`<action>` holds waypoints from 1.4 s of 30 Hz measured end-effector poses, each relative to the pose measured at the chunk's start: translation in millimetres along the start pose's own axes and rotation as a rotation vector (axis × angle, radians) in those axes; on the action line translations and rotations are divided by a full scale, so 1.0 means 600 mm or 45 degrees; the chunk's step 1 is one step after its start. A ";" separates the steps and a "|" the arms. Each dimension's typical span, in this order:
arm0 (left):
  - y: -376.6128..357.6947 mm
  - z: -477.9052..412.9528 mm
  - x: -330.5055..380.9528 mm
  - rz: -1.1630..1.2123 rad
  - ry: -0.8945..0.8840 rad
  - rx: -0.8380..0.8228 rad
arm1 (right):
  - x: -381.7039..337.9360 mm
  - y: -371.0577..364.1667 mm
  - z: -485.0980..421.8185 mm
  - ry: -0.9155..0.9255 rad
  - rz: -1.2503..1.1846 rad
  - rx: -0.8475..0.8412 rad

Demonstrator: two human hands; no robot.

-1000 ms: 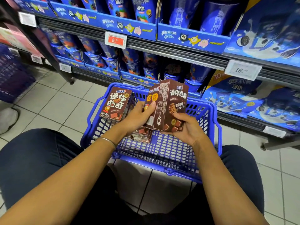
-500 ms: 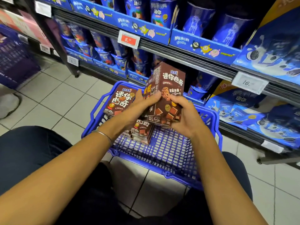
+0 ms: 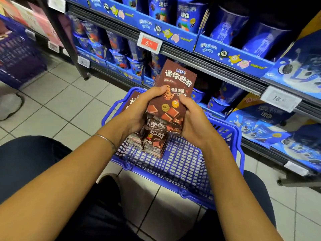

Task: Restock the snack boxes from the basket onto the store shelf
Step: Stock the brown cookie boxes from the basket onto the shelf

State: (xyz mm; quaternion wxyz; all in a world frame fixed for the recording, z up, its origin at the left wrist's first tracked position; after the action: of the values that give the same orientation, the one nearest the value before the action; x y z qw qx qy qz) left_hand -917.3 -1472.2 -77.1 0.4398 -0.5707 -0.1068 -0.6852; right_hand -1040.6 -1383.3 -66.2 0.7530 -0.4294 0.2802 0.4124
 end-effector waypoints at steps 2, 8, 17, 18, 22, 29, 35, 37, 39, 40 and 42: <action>0.005 -0.003 0.009 0.040 -0.019 0.011 | 0.001 0.012 -0.008 0.020 -0.036 0.010; 0.041 -0.012 0.056 0.301 -0.109 0.159 | 0.075 0.071 -0.055 -0.122 -0.281 0.537; 0.039 -0.018 0.061 0.477 -0.088 0.135 | 0.202 -0.072 -0.158 -0.421 0.432 0.520; 0.037 -0.018 0.059 0.475 -0.077 0.137 | 0.206 -0.080 -0.166 -0.420 0.459 0.568; 0.037 -0.019 0.057 0.474 -0.044 0.123 | 0.220 -0.083 -0.176 -0.398 0.405 0.592; 0.044 -0.030 0.063 0.565 -0.050 0.101 | 0.202 -0.026 -0.132 -0.194 0.168 0.603; 0.054 -0.044 0.072 0.594 -0.091 0.074 | 0.131 0.057 -0.039 0.401 0.011 0.943; 0.056 -0.043 0.075 0.613 -0.075 0.051 | 0.101 0.068 -0.017 0.532 -0.016 0.997; 0.060 -0.041 0.078 0.626 -0.065 0.048 | 0.070 0.073 0.003 0.619 -0.087 1.045; 0.062 -0.041 0.078 0.608 -0.074 0.051 | 0.054 0.075 0.013 0.658 -0.134 1.054; 0.064 -0.042 0.077 0.531 -0.095 0.069 | 0.026 0.077 0.029 0.731 -0.202 0.983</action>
State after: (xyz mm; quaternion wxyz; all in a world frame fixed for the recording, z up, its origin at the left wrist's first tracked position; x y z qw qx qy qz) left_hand -905.0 -1533.7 -58.9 0.5828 -0.5935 -0.0211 -0.5546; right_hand -1071.5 -1348.6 -89.5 0.7785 -0.2352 0.5757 0.0845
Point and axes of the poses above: each hand's wrist, its own z-axis away from the middle knuckle, its own y-axis out of the back of the hand, x = y × z, the point moved 3 cm from there along -z, towards the middle knuckle, and after that the axes turned 4 degrees about -y, right-handed, at the moved point
